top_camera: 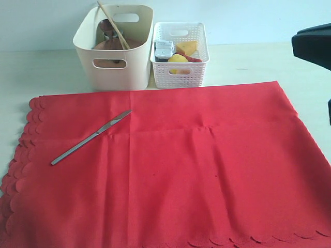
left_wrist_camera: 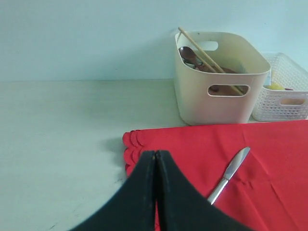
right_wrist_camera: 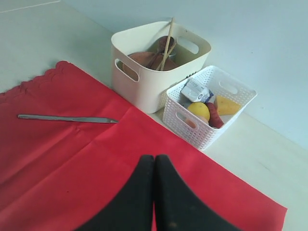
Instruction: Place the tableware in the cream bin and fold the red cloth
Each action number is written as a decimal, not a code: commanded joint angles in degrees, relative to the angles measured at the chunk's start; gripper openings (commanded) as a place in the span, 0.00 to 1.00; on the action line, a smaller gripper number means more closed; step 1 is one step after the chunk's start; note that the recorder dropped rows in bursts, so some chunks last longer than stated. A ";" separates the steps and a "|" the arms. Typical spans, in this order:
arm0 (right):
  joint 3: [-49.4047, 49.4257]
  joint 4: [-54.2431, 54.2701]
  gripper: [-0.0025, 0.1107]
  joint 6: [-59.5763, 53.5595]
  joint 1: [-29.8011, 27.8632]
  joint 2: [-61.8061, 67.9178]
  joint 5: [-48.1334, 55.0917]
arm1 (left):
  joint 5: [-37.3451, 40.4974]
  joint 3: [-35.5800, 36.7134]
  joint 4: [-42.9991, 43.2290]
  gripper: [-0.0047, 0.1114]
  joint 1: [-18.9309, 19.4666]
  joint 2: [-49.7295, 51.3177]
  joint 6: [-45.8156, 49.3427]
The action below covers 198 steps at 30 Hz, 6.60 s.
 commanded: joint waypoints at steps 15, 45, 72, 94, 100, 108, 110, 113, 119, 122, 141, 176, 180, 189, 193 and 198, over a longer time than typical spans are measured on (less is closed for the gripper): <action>0.32 -2.36 0.02 -0.17 -0.19 0.79 -1.79 | 0.03 -12.60 0.17 0.05 -0.34 18.42 -0.23; 0.32 -8.16 0.02 1.70 -0.19 0.82 9.25 | -0.66 -12.60 0.17 0.05 -0.34 18.42 -0.23; 0.20 -7.50 0.02 4.31 -11.78 -33.30 10.13 | -0.38 -12.10 0.07 0.05 -0.34 18.74 -0.34; 0.20 -7.17 0.02 4.31 -32.20 -34.58 10.13 | -0.52 -12.10 0.07 0.05 -0.34 18.74 -0.59; 0.20 -7.17 0.02 4.31 -32.20 -34.58 10.13 | -1.71 -12.10 0.07 0.05 -0.34 18.74 -0.59; 0.20 -4.09 0.02 4.31 -32.20 -34.58 12.04 | -1.71 -12.10 0.07 0.05 -0.34 18.74 -0.59; 0.95 -0.58 0.02 4.31 -32.20 -34.58 12.28 | -1.71 -12.10 0.07 0.05 -0.34 18.74 -0.59; 3.37 -0.43 0.02 4.31 -32.20 -34.58 10.61 | -1.77 -12.10 0.07 0.05 -0.34 18.74 -0.59; 12.34 -0.61 0.02 4.31 -32.20 -34.58 -0.12 | -1.77 -12.10 0.07 0.05 -0.34 18.74 -0.59; 16.49 0.17 0.02 4.31 -32.20 -34.58 -0.63 | -1.77 -12.10 0.07 0.05 -0.34 18.74 -0.59; 40.56 10.40 0.02 4.31 -32.20 -34.58 -20.22 | 14.65 -12.10 -0.05 0.05 -0.34 27.01 -0.47; 40.56 10.35 0.02 4.31 -32.20 -34.58 -14.24 | 18.87 -42.35 -33.70 0.50 -7.05 86.14 47.90; 40.56 10.35 0.02 4.31 -32.20 -34.58 -14.24 | 18.27 -45.78 -31.47 0.50 -8.68 90.47 47.92; 40.56 10.35 0.02 4.31 -32.20 -34.58 -14.24 | 16.99 -47.07 -27.24 0.50 -8.79 95.63 47.92; 40.56 10.35 0.02 4.31 -32.20 -34.58 -14.24 | 15.27 -47.07 -26.17 0.50 -8.79 96.88 47.92; 40.56 10.35 0.02 4.31 -32.20 -34.58 -14.24 | 13.41 -47.07 -25.82 0.50 -8.79 97.69 47.92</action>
